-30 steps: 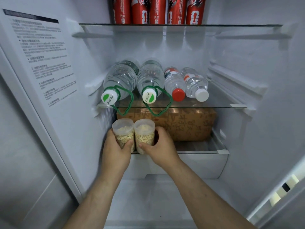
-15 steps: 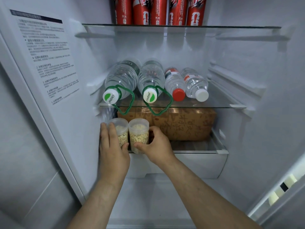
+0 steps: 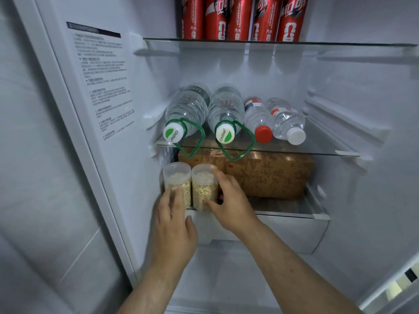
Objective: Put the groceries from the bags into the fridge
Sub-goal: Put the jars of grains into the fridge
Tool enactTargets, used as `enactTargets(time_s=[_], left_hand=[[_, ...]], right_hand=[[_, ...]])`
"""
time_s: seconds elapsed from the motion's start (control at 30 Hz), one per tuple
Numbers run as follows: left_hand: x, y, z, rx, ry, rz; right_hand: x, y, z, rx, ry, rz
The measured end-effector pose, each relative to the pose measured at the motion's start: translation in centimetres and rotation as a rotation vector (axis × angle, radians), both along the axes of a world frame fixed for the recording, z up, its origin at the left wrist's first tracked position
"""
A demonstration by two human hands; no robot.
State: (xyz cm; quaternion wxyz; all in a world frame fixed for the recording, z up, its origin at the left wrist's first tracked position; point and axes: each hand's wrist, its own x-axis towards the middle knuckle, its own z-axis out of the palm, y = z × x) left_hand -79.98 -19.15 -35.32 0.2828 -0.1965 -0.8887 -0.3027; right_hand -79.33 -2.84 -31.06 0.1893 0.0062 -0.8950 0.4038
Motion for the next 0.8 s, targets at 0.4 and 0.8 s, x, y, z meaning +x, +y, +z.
enactTargets(time_s=[0.4, 0.8], left_hand=[[-0.3, -0.4, 0.0, 0.060, -0.192, 0.019], [2.0, -0.7, 2.7, 0.233, -0.196, -0.197]], right_hand=[[-0.3, -1.2, 0.3, 0.084, 0.003, 0.014], [3.5, -0.1, 0.5, 0.018, -0.012, -0.105]])
